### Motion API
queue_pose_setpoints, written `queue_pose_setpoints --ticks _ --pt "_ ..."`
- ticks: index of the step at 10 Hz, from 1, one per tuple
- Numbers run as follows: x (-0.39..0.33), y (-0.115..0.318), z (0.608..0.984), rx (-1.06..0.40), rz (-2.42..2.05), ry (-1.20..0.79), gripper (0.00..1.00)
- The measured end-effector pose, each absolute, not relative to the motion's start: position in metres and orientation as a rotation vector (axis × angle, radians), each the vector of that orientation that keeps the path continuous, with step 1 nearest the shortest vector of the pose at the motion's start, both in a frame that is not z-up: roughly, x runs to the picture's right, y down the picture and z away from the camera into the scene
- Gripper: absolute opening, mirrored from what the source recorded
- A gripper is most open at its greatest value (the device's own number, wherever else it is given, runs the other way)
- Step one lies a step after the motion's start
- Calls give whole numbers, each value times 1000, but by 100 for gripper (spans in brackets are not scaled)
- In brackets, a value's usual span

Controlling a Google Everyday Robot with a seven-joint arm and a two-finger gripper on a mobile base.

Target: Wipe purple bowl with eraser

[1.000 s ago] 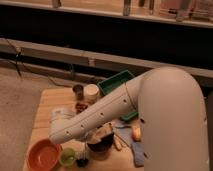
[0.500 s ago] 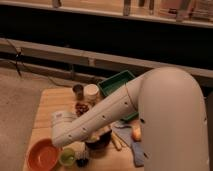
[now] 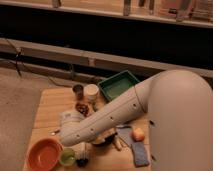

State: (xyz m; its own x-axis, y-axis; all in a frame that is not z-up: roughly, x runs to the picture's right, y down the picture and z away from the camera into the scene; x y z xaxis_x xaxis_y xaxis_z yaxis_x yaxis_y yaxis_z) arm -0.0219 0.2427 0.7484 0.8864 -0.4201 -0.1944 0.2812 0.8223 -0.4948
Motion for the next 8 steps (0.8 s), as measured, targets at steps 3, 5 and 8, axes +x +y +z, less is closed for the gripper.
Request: queue_pose_setpoints --ticks 3,5,8 --pt "-12 250 732 -490 -338 307 0" --pt "-26 247 724 -471 -351 277 0" --pt "-52 233 717 -421 -394 202 0"
